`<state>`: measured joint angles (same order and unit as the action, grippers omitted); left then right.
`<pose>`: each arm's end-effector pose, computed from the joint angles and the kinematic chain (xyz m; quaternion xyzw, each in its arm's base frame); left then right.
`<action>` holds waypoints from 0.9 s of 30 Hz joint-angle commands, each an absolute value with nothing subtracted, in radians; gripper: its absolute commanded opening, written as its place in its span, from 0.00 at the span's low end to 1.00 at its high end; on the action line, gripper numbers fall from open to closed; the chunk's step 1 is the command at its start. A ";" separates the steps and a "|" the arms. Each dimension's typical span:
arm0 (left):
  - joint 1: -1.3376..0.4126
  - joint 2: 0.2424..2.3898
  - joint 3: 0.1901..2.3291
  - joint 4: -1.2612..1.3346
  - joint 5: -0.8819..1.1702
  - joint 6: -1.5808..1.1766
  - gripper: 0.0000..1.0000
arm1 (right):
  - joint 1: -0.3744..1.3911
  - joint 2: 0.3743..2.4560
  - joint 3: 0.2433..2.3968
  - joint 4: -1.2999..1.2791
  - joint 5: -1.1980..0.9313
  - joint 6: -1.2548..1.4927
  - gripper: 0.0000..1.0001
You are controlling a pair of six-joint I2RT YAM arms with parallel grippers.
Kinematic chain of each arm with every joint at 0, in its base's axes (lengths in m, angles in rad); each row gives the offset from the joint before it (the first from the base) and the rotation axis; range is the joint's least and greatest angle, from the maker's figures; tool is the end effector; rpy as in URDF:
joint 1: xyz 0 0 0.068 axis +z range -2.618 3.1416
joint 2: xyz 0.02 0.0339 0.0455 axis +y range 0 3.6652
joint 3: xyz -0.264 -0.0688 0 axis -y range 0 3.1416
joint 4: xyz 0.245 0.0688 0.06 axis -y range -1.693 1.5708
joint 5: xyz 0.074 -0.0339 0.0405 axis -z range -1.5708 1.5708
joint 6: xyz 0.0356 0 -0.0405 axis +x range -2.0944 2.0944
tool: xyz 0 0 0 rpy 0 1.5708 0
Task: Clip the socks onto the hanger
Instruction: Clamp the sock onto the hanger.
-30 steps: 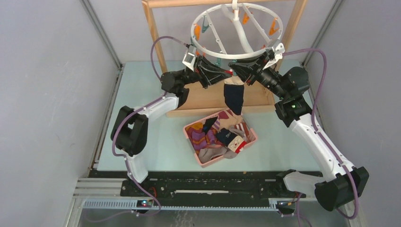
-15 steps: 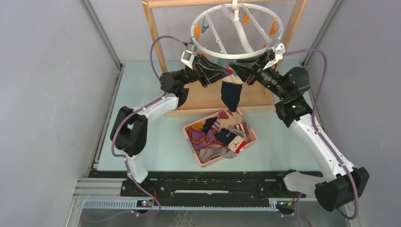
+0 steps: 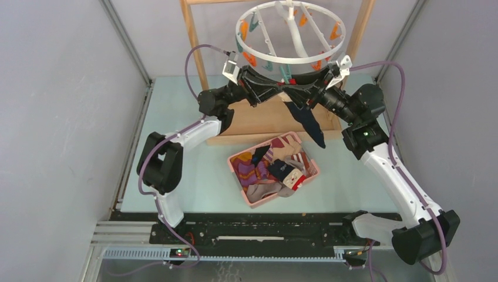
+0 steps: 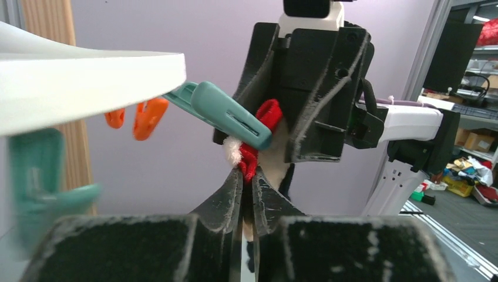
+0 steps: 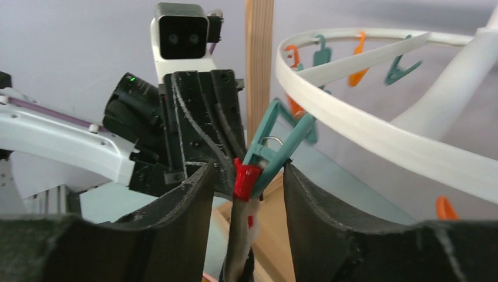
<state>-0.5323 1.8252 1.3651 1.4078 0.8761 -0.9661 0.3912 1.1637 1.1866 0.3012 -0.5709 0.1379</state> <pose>0.3214 -0.2210 0.3926 0.3346 0.3580 -0.6823 0.5426 0.2308 0.1160 0.4546 -0.2976 0.5268 0.3624 0.7090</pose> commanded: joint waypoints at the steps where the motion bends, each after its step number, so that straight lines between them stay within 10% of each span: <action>1: -0.533 1.790 1.386 1.444 0.852 -0.992 0.16 | 0.405 1.108 1.196 0.278 -0.623 0.142 0.58; 9: -0.518 1.738 1.267 1.439 0.782 -0.986 0.48 | 0.371 1.035 1.194 0.152 -0.624 0.097 0.81; 27: -0.488 1.362 0.810 0.850 0.600 -0.539 0.62 | 0.315 0.774 0.941 -0.045 -0.559 0.118 0.84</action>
<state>-0.4870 1.4506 0.8429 1.0714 0.6693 -0.7120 0.3202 0.8116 0.9756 0.0113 -0.5800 0.1143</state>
